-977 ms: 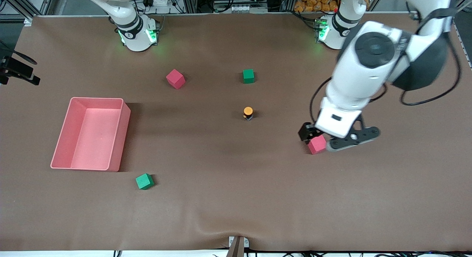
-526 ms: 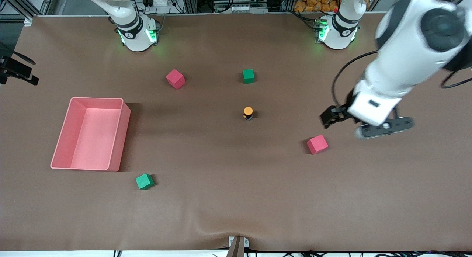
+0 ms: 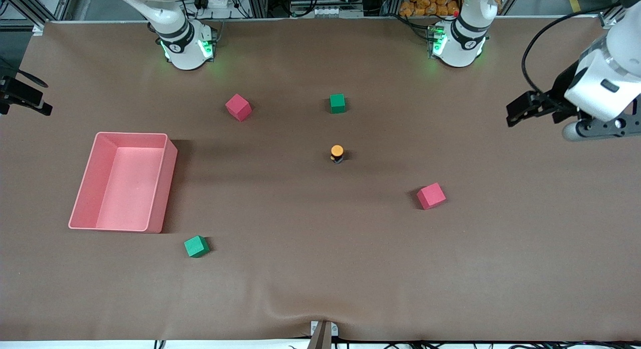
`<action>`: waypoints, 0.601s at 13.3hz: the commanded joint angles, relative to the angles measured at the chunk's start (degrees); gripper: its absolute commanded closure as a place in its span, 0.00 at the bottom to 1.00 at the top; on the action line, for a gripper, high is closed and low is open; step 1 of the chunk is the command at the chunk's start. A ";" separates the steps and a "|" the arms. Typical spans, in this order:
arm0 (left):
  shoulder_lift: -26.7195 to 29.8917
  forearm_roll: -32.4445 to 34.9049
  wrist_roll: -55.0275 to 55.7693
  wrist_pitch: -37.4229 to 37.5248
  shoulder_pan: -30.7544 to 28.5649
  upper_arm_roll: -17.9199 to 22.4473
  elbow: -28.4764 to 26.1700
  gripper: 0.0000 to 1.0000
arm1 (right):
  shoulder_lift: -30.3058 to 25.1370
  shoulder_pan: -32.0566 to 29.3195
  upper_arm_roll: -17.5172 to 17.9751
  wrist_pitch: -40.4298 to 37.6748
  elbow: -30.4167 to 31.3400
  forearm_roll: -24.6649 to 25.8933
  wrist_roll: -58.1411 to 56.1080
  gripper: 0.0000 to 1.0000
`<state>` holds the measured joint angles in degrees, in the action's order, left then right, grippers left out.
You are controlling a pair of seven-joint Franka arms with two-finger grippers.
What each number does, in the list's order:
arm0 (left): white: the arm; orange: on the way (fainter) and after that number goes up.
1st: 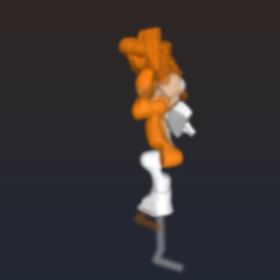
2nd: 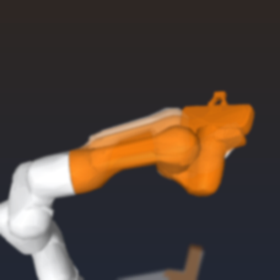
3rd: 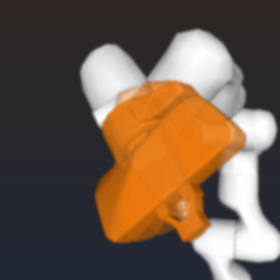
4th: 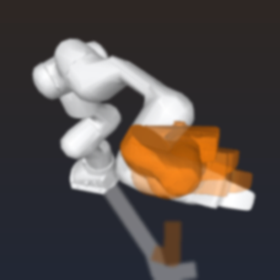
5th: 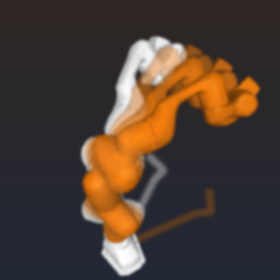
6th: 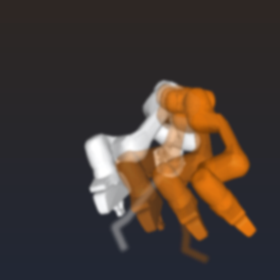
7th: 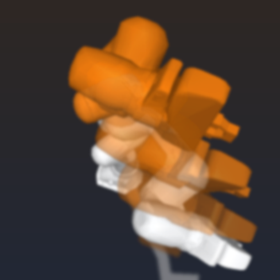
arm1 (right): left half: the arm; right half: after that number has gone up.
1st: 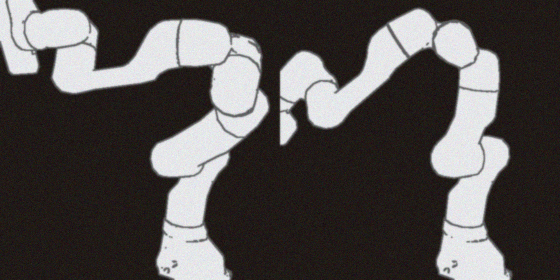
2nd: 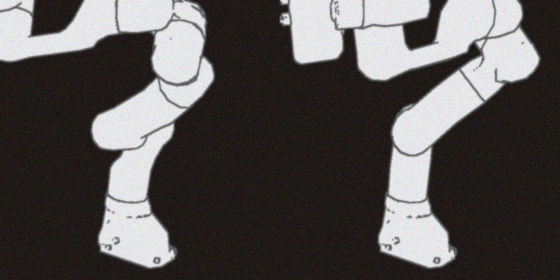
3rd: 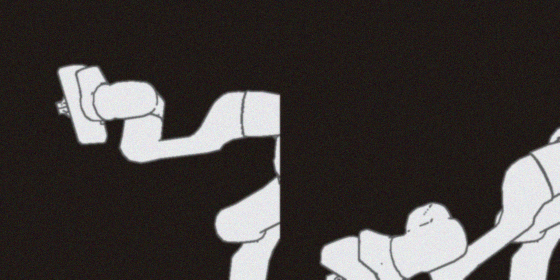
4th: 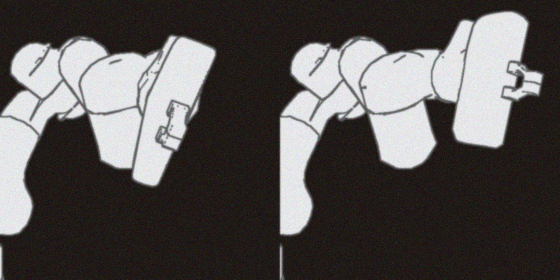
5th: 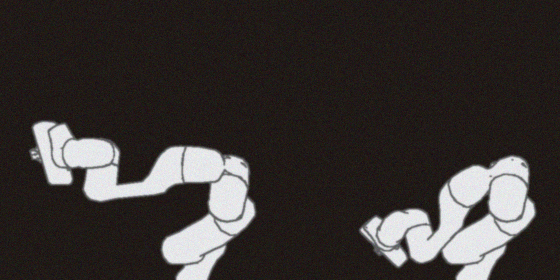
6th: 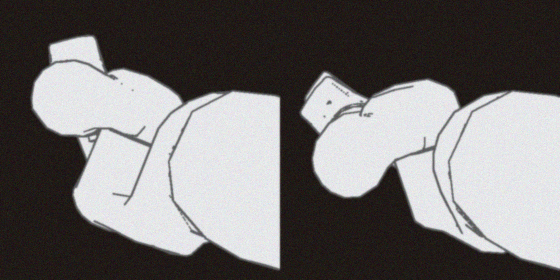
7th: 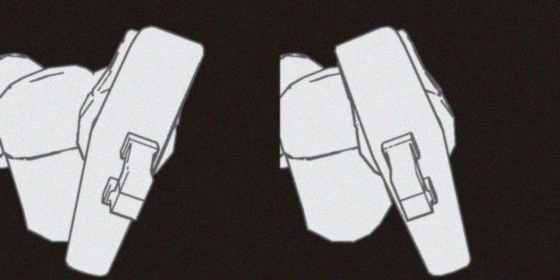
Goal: Place and upright button with both arms
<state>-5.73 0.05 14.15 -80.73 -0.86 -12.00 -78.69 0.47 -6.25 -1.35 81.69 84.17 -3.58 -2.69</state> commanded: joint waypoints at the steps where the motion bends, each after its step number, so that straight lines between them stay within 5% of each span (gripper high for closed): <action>1: 4.32 -1.63 -5.61 -0.57 0.33 3.47 -5.51 0.00 | -0.20 -1.04 0.47 -0.92 -0.77 -0.19 0.05 0.00; 6: 9.86 -1.63 -10.72 -4.95 0.24 7.50 -14.37 0.00 | -0.29 -1.83 0.65 -0.92 -0.85 -0.37 -0.04 0.00; 8: 9.07 -1.46 -15.88 -6.71 0.50 10.14 -13.69 0.00 | -0.29 -1.83 0.65 -1.01 -0.85 -0.37 -0.04 0.00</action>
<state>1.67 -0.43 2.95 -84.65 -0.75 -4.48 -89.87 0.43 -6.83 -1.47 81.69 84.13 -3.58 -2.69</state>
